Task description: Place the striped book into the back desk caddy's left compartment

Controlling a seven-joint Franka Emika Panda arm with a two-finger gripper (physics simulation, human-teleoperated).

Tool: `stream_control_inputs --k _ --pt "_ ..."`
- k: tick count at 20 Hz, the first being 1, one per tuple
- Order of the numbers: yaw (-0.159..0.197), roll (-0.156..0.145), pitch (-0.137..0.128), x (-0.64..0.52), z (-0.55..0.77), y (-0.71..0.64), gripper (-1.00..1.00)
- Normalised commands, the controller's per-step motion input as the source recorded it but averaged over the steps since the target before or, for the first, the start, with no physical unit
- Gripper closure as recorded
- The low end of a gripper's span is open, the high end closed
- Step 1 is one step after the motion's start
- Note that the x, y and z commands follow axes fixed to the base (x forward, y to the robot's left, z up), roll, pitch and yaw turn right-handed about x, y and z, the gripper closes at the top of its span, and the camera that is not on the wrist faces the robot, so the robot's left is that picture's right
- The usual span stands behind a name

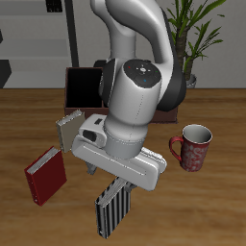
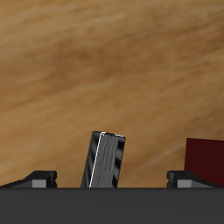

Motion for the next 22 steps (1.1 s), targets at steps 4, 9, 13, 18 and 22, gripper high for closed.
stream_control_inputs --k 4,9,13,18,22 --pt "-0.017 0.007 0.031 0.0 -0.22 -0.02 -1.0" --pt "-0.014 -0.008 0.022 -0.03 -0.24 -0.02 -1.0" --pt "-0.046 -0.007 0.01 -0.09 -0.26 -0.12 -1.0" --pt "-0.032 -0.029 0.025 -0.04 -0.22 -0.27 -1.0" --pt "-0.03 -0.007 0.019 -0.05 -0.2 -0.06 -1.0"
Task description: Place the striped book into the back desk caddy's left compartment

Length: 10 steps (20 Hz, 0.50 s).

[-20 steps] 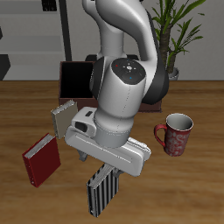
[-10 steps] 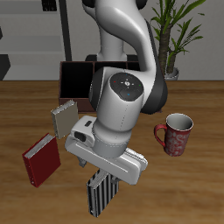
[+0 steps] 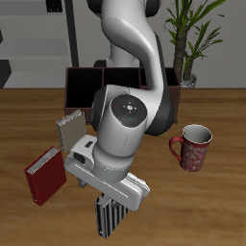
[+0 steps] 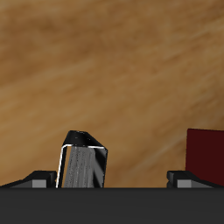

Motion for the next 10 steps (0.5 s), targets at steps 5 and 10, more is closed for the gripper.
stream_control_inputs --k 5,10 --pt "0.012 0.017 0.023 0.0 -0.24 0.11 -1.0" --pt "-0.001 0.013 0.037 0.01 -0.29 0.07 1.0"
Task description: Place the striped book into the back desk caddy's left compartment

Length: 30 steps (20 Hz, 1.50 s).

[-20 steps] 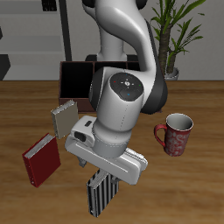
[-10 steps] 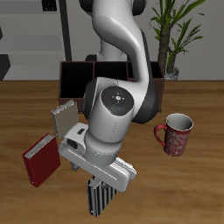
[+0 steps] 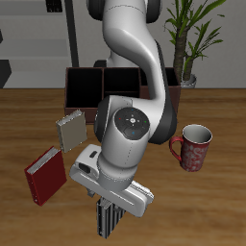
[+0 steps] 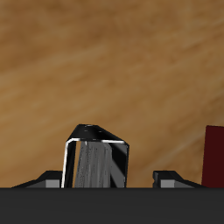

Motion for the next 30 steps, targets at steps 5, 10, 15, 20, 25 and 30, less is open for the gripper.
stream_control_inputs --k 5,10,15,20,25,30 --pt "-0.021 0.001 0.007 -0.03 -0.06 0.0 1.0" --pt "0.011 0.011 -0.026 -0.09 0.2 0.03 1.0" --pt "0.035 0.012 -0.06 -0.21 0.5 0.04 1.0" --pt "0.038 -0.003 -0.038 -0.28 0.53 0.01 1.0" --pt "0.078 0.029 -0.044 -0.58 0.61 0.11 1.0" --pt "0.064 0.019 -0.035 -0.48 0.43 0.01 1.0"
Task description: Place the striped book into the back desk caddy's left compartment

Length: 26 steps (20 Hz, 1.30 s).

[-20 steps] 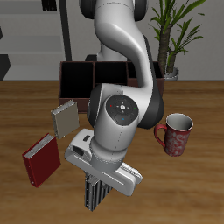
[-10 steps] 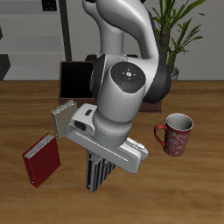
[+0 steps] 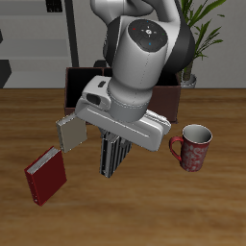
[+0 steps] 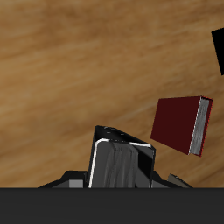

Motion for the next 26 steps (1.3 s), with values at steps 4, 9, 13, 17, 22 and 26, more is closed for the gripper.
stream_control_inputs --k 4,9,13,17,22,26 --pt "0.046 0.022 -0.038 -0.42 0.31 -0.03 1.0" --pt "0.073 0.025 -0.064 -0.61 0.45 0.06 1.0" --pt "0.066 0.047 -0.05 -0.57 0.25 0.19 1.0" --pt "0.041 0.037 -0.03 -0.48 0.17 0.1 1.0" --pt "0.042 0.024 -0.026 -0.45 0.12 0.07 1.0" --pt "0.053 0.008 -0.019 -0.46 0.06 0.05 1.0"
